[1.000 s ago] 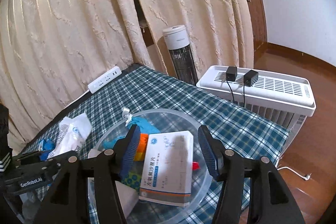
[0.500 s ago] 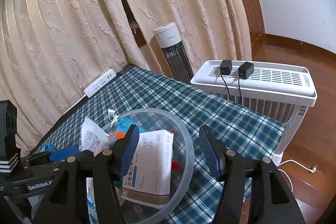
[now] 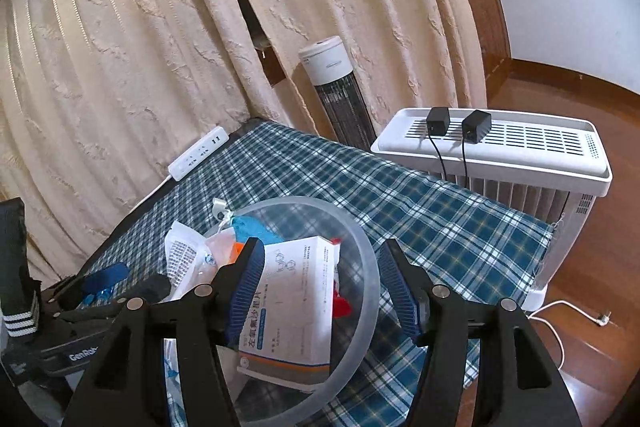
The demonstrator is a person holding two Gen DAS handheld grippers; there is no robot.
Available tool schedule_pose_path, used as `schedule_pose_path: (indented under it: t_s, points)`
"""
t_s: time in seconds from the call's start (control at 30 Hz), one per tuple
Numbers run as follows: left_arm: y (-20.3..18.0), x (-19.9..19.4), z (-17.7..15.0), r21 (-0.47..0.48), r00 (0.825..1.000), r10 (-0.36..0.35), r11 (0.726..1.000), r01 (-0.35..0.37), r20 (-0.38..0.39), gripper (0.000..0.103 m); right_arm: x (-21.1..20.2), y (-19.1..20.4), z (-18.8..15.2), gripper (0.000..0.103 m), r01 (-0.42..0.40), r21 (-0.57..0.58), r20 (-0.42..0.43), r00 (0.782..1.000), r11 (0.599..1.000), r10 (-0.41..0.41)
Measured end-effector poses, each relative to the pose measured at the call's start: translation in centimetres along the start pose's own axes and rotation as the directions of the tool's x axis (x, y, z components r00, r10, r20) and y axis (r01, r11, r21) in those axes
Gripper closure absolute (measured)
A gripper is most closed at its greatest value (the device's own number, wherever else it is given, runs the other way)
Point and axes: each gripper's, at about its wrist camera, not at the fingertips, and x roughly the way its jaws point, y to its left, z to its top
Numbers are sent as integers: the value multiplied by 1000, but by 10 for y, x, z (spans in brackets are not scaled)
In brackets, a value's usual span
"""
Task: Organize objects
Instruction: 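Lower the white snack bag into the bowl and open the left tool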
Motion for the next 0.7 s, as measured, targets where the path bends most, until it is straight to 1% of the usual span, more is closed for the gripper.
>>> schedule_pose_path:
  t_s: [0.13,0.4,0.57,0.7]
  points:
    - [4,2,0,-11,1000,1,1000,-1,-1,12,-1,4,-2,41,-1,-6,-4,1000,1000,1]
    - [13,-4,-5,-29,1000,-11,1000,11,-7,12,-7,14,-6,39,-4,-23,-4,1000,1000,4]
    - [23,-17,-7,-51,1000,-10,999,11,19,8,-11,28,-6,31,-11,-37,10,1000,999,11]
    - [34,-30,-11,-64,998,21,998,-18,51,2,-14,42,-7,30,-21,-56,11,1000,998,21]
